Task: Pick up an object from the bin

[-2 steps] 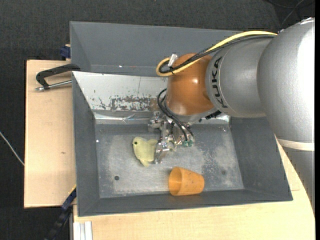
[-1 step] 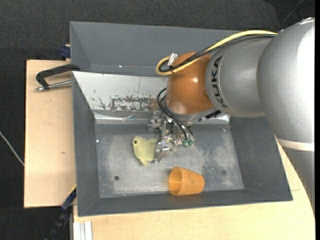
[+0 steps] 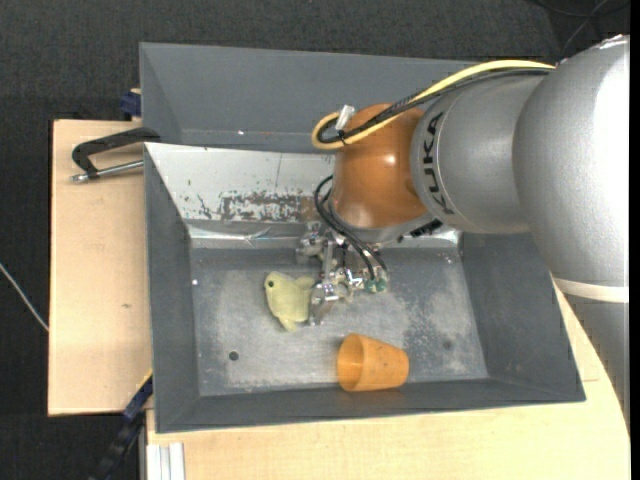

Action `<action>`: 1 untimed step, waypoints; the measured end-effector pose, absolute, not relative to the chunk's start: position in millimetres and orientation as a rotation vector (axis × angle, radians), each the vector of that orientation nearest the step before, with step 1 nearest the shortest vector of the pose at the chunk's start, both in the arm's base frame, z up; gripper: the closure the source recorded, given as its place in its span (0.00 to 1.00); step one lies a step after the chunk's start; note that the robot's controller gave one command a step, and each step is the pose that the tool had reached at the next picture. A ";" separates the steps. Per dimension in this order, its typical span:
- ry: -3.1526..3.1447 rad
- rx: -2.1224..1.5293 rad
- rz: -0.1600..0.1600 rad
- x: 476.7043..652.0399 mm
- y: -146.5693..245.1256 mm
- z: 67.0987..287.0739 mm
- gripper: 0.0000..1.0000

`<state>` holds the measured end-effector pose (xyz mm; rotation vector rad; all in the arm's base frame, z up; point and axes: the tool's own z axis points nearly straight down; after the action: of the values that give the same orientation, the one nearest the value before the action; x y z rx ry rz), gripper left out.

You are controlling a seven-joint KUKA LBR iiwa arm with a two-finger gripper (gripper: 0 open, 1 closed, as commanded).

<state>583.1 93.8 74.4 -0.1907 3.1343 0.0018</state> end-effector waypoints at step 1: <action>3.135 -0.189 0.002 583.3 93.9 74.7 0.00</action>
Offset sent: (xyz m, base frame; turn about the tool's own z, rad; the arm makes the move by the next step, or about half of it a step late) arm 0.0000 0.0000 0.0000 0.0000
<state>583.3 93.9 74.7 -0.1890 3.1353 0.0018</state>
